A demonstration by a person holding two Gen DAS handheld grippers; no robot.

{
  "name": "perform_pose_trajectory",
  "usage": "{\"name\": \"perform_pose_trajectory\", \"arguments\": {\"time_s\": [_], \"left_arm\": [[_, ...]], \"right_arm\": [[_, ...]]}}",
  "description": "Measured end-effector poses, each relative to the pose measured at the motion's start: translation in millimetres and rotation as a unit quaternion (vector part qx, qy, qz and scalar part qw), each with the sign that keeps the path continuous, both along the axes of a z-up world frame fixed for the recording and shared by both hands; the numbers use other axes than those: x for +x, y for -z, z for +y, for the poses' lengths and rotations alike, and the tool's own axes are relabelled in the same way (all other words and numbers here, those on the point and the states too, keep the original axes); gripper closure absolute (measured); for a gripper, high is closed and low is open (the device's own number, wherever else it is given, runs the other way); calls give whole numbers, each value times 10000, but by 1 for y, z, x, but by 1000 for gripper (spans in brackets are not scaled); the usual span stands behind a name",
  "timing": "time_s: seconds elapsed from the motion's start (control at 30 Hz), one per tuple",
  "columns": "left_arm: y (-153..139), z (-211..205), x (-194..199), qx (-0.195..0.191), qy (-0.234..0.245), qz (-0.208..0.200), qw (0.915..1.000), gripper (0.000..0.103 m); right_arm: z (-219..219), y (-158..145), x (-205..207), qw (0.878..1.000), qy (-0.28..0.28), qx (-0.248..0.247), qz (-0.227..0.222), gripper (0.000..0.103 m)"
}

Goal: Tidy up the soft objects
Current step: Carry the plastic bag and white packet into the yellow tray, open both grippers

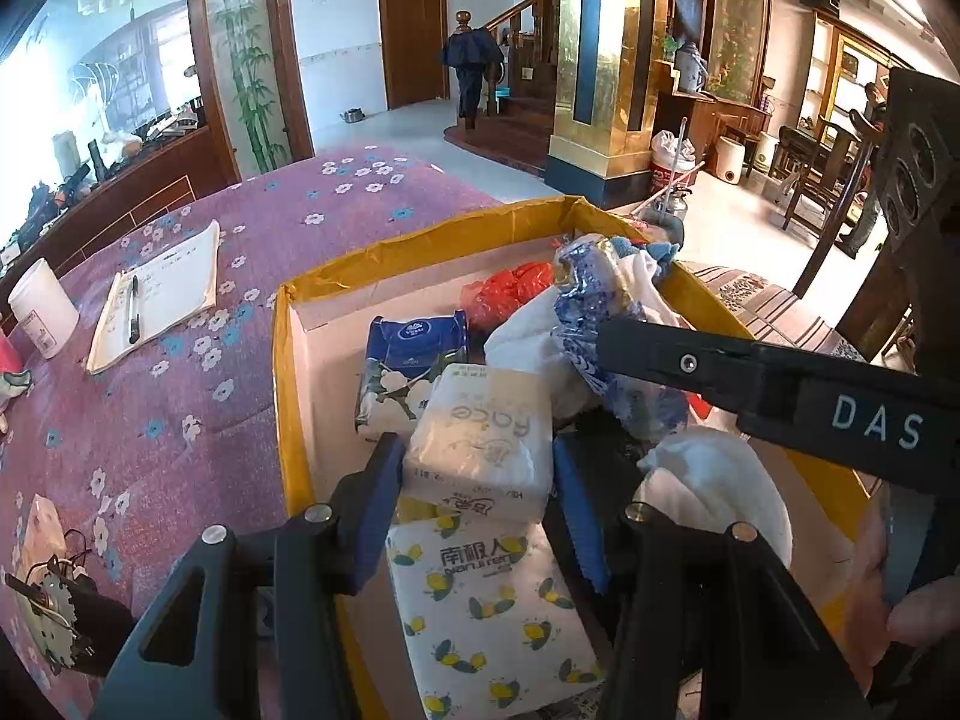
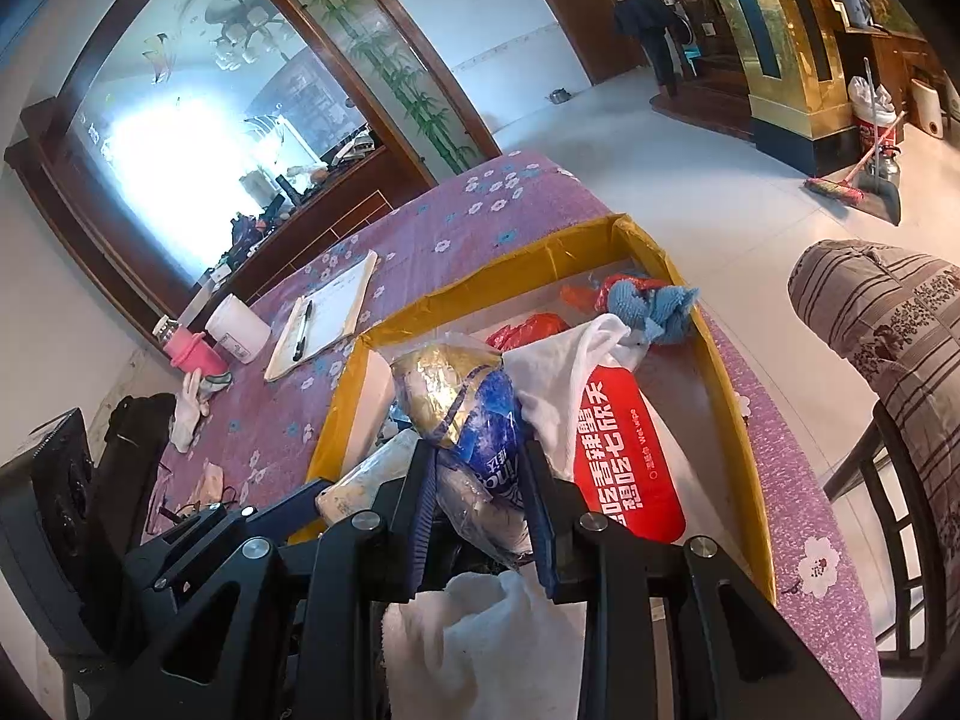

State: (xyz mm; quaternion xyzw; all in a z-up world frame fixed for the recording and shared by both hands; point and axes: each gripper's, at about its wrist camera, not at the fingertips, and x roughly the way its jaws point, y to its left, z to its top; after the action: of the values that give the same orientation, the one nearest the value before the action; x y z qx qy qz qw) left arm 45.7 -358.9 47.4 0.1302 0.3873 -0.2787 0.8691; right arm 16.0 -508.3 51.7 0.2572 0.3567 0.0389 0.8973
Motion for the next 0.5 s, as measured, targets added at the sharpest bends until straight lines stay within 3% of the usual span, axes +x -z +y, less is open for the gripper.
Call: {"name": "perform_pose_trajectory", "arguments": {"time_s": [0.37, 0.4, 0.5], "left_arm": [[0, -6, -1, 91, 33, 85, 9999, 53], [0, -6, -2, 112, 32, 85, 9999, 51], [-1, -5, -1, 73, 34, 114, 9999, 29]], "right_arm": [[1, 11, 13, 9993, -49, 37, 377, 71], [1, 11, 13, 9992, -16, 18, 400, 71], [4, 9, 13, 9988, -14, -106, 473, 66]]}}
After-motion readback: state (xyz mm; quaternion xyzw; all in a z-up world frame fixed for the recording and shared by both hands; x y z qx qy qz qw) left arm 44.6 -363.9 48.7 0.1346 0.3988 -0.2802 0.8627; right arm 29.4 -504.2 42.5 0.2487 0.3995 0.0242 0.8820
